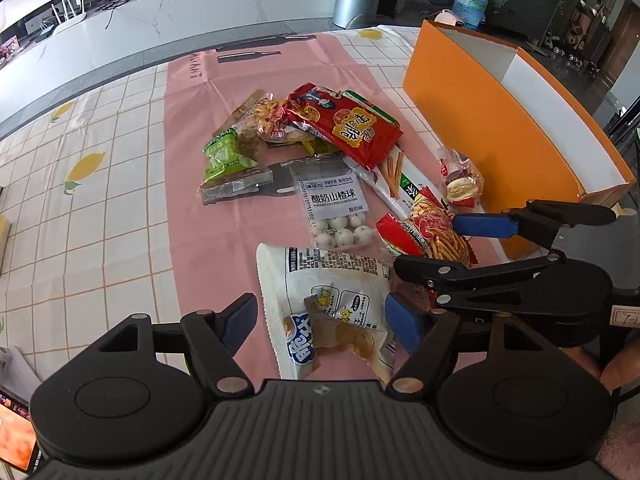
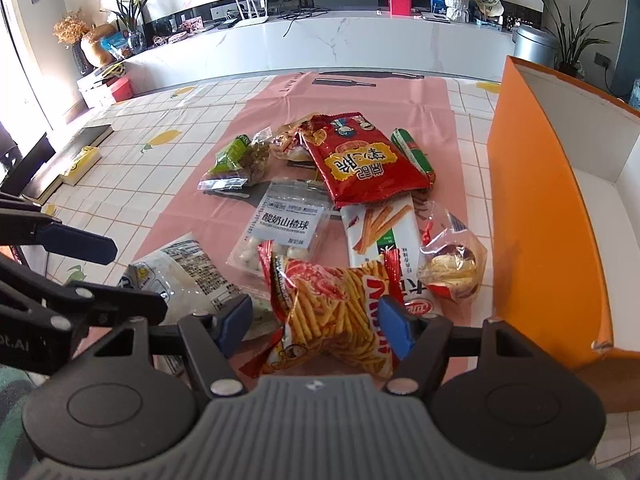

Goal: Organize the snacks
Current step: 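Grasp the white chip bag with left tool while right tool grasps the red fries bag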

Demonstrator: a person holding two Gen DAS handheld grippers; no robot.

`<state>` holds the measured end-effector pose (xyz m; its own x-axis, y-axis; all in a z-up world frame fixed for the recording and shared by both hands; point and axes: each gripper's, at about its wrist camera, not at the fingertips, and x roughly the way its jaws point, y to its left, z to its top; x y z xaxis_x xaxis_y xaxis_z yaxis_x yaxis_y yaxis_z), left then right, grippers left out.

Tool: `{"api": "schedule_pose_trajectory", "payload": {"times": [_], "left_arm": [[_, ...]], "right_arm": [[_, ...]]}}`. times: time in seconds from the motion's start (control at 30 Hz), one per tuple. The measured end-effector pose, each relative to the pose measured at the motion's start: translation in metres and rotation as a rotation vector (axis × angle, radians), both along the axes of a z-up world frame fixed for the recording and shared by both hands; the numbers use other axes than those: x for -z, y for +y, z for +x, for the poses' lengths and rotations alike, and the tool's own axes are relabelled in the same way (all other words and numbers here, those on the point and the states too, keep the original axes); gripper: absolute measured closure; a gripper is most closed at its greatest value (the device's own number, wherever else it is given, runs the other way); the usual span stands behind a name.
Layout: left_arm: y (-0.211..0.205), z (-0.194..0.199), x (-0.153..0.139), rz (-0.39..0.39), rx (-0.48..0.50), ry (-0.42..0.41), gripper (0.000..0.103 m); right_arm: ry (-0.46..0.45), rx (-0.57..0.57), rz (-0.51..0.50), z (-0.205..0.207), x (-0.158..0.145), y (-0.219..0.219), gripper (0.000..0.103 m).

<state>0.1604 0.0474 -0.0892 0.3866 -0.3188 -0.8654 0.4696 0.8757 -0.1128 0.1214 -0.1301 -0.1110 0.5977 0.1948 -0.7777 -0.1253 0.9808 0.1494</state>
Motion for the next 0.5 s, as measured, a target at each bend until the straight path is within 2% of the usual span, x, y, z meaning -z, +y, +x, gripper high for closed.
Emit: {"api": "schedule_pose_trajectory", "payload": {"times": [0.23,0.5], "left_arm": [[-0.001,0.009,0.015,-0.032,-0.015,0.037,0.015],[-0.002,0.013,0.024,-0.033,-0.025,0.068,0.014]], "right_arm": [[0.014,0.023,0.036,0.003,0.008,-0.008,0.043],[0.006,0.019,0.021,0.002,0.009,-0.009,0.050]]}}
